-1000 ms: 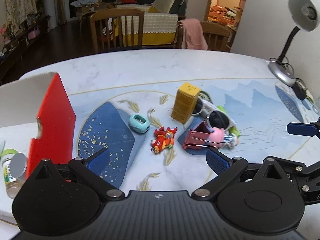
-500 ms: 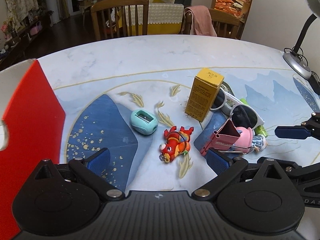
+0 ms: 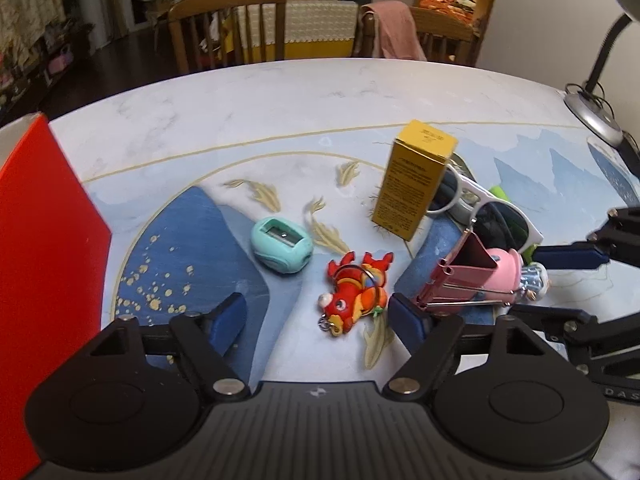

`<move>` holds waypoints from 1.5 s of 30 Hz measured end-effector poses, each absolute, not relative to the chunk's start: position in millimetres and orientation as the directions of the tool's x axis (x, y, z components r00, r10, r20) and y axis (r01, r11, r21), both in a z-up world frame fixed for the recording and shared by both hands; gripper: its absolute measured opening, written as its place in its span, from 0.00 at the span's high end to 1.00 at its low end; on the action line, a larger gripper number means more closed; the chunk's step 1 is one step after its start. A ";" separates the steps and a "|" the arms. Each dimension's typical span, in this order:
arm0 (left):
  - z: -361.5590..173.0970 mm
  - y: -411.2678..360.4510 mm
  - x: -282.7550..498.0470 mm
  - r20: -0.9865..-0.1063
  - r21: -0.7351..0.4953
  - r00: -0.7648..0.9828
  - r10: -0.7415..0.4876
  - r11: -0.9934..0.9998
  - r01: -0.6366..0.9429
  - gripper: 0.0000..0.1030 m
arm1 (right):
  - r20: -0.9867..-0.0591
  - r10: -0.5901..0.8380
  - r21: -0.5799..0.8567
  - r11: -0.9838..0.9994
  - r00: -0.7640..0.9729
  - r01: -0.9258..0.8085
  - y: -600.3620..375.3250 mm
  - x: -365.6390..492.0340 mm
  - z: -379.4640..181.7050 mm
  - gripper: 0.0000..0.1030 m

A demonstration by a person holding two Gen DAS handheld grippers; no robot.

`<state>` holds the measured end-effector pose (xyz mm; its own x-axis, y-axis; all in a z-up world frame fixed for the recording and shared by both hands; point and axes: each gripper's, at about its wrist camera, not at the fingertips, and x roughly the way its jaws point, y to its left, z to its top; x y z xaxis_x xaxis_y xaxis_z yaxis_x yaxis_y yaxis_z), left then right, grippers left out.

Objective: Organize rigid objects
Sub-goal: 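Grasp the red fish keychain toy with left gripper while right gripper grasps pink-haired figurine, then carry the fish toy and figurine with both grippers into the red box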

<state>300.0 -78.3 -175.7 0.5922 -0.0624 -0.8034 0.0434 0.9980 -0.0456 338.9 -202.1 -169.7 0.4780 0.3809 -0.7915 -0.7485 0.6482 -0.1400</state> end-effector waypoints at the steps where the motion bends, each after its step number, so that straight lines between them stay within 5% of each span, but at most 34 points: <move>1: -175.6 -79.8 299.6 -0.801 -0.040 0.595 -0.063 0.998 0.052 0.30 | -0.793 0.378 -0.148 0.643 0.478 -0.752 -200.7 339.8 -170.4 0.60; 11: -172.6 -96.3 299.6 -0.791 -0.001 0.605 -0.091 0.989 0.148 0.64 | -0.798 0.354 -0.173 0.642 0.488 -0.747 -195.4 337.6 -176.1 0.70; 33: -154.6 -83.2 249.7 -0.803 -0.136 0.574 -0.157 0.987 0.079 0.65 | -0.811 0.370 0.129 0.869 0.454 -0.478 -252.6 294.2 -153.5 0.71; 45: -110.0 -79.5 212.0 -0.768 -0.187 0.610 -0.195 0.979 0.077 0.65 | -0.769 0.398 0.153 0.875 0.501 -0.460 -249.6 253.3 -107.5 0.71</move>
